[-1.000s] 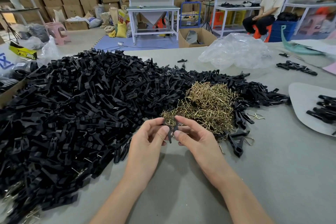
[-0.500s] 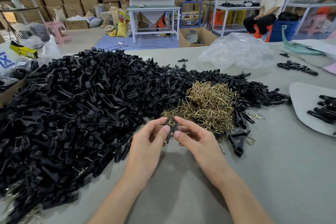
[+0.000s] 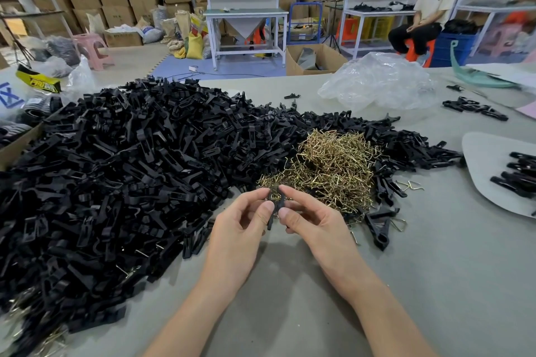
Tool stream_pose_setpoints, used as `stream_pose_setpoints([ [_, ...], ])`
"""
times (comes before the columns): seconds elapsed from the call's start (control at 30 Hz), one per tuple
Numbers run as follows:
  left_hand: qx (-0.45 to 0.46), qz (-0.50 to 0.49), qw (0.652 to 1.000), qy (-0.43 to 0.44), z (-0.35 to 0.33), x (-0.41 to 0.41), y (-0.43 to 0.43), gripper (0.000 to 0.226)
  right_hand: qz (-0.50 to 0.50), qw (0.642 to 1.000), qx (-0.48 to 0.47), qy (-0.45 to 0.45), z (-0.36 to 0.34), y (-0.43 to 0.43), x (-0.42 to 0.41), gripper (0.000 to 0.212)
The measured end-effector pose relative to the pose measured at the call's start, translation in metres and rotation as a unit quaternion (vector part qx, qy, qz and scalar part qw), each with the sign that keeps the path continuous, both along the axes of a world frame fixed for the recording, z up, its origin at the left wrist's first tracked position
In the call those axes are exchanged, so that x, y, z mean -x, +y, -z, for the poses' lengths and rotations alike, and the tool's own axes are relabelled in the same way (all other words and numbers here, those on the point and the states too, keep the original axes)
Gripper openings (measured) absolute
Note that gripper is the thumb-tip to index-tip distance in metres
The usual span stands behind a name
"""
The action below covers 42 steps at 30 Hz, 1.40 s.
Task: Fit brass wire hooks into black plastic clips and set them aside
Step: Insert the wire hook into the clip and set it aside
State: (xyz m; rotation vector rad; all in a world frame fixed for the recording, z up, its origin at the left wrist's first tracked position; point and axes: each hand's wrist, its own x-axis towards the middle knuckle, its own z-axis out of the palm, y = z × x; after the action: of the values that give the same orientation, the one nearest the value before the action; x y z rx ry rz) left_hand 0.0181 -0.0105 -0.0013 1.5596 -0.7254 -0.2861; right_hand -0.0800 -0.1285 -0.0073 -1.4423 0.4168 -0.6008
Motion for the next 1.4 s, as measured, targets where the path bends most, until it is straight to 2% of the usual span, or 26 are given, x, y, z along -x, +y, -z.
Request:
stream_pose_setpoints([
  [0.1,0.002,-0.01,1.0,0.014,0.0,0.001,0.0,0.017,0.001,1.0,0.0,0.0,0.0,0.0,-0.001,0.039],
  [0.27,0.0,-0.025,1.0,0.019,-0.001,0.001,0.001,0.002,-0.002,1.0,-0.015,-0.013,-0.001,0.001,0.0,0.038],
  [0.47,-0.003,-0.023,1.0,-0.017,-0.002,0.008,0.001,0.005,-0.007,0.996,-0.06,-0.057,-0.002,0.0,-0.001,0.028],
  [0.6,-0.009,-0.025,1.0,-0.013,-0.005,0.008,0.002,0.007,-0.03,0.997,-0.06,-0.041,-0.003,-0.002,0.001,0.041],
  [0.83,-0.06,-0.013,0.995,-0.083,-0.006,0.004,0.005,0.013,-0.038,0.997,-0.045,-0.046,-0.007,0.0,0.002,0.024],
  [0.9,-0.142,-0.063,0.971,-0.184,0.0,-0.006,0.008,0.016,-0.003,0.996,-0.062,-0.063,-0.007,-0.002,0.002,0.02],
  [0.97,-0.246,-0.104,0.92,-0.286,0.004,-0.016,0.013,0.028,0.036,0.993,-0.087,-0.076,-0.006,-0.006,0.002,0.019],
  [1.03,-0.33,-0.106,0.879,-0.329,0.008,-0.02,0.016,0.039,0.059,0.989,-0.106,-0.082,-0.005,-0.009,0.002,0.017],
  [1.1,-0.376,-0.092,0.85,-0.357,0.01,-0.021,0.016,0.041,0.064,0.989,-0.111,-0.08,-0.003,-0.01,0.001,0.016],
  [1.4,-0.353,-0.072,0.861,-0.359,0.01,-0.019,0.007,0.029,0.057,0.992,-0.094,-0.063,0.0,-0.008,-0.001,0.018],
])
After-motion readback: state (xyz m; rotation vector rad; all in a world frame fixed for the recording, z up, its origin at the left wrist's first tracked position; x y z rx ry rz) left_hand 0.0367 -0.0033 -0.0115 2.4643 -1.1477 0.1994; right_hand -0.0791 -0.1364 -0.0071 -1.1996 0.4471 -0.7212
